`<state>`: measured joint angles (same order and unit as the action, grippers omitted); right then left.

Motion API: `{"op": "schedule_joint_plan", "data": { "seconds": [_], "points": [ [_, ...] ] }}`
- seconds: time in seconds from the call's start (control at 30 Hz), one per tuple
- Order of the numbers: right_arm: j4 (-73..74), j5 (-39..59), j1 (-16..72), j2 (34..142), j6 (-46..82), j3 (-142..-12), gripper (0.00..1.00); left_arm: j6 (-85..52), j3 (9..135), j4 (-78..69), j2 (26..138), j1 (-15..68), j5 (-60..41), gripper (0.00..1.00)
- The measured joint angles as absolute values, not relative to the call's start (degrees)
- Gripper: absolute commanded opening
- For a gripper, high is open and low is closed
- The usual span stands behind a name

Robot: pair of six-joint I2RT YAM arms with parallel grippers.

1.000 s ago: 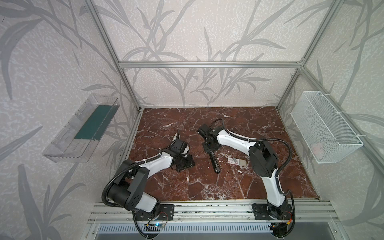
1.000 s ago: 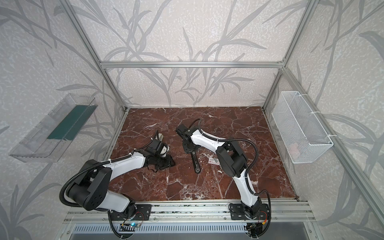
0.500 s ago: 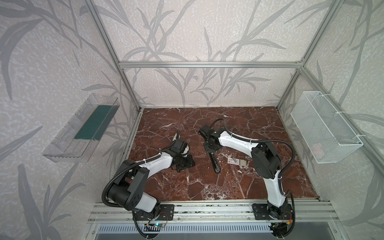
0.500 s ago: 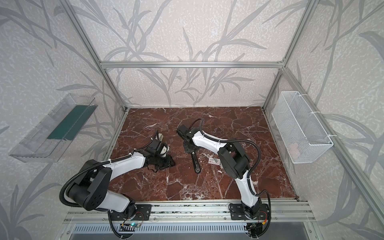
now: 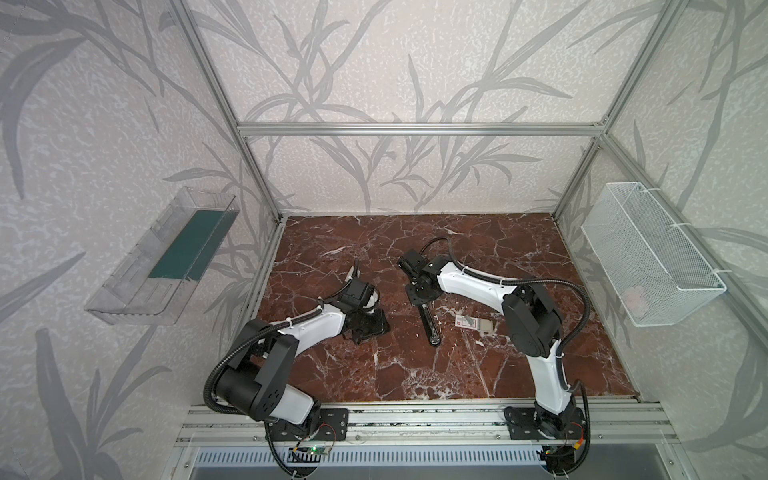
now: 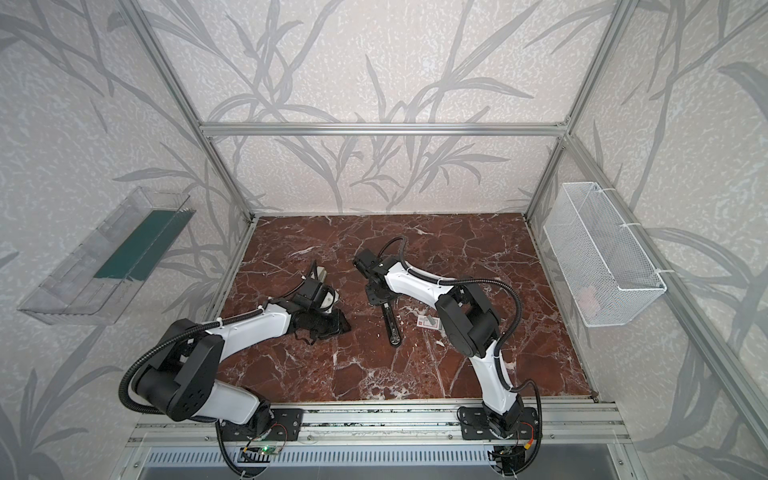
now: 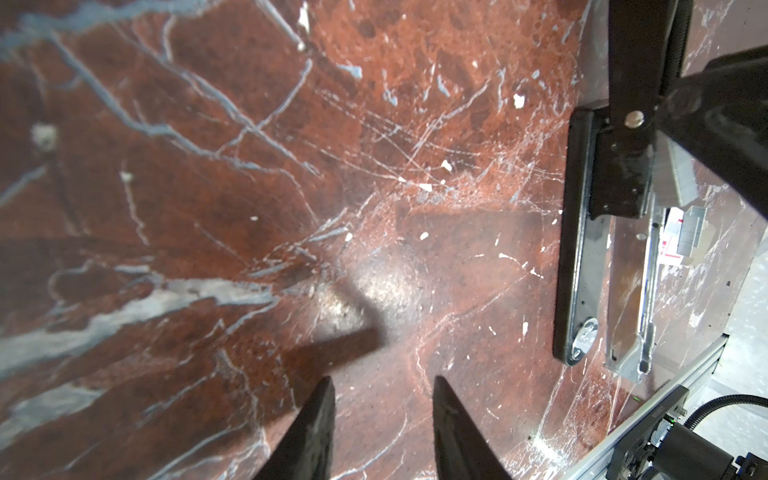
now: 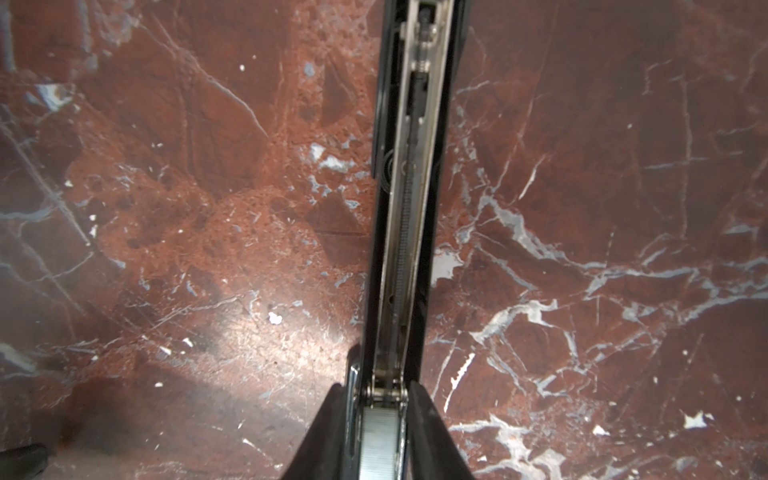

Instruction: Load the staples into the stapler

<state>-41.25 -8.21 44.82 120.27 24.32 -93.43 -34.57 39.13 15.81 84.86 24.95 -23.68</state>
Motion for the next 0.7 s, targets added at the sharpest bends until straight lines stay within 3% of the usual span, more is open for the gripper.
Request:
{"op": "schedule_joint_plan", "data": {
  "seconds": [0.27,0.43,0.7],
  "points": [
    [-42.04,-7.68,44.75,120.29,24.25,-93.38,0.22,-34.57,39.13,15.81,84.86,24.95,-23.68,0.41],
    [-42.11,-7.49,44.77,120.27,24.25,-92.86,0.26,-34.57,39.13,15.81,84.86,24.95,-23.68,0.41],
    [-42.09,-7.86,44.77,120.14,23.97,-92.62,0.18,-34.57,39.13,15.81,84.86,24.95,-23.68,0.41]
  ]
}}
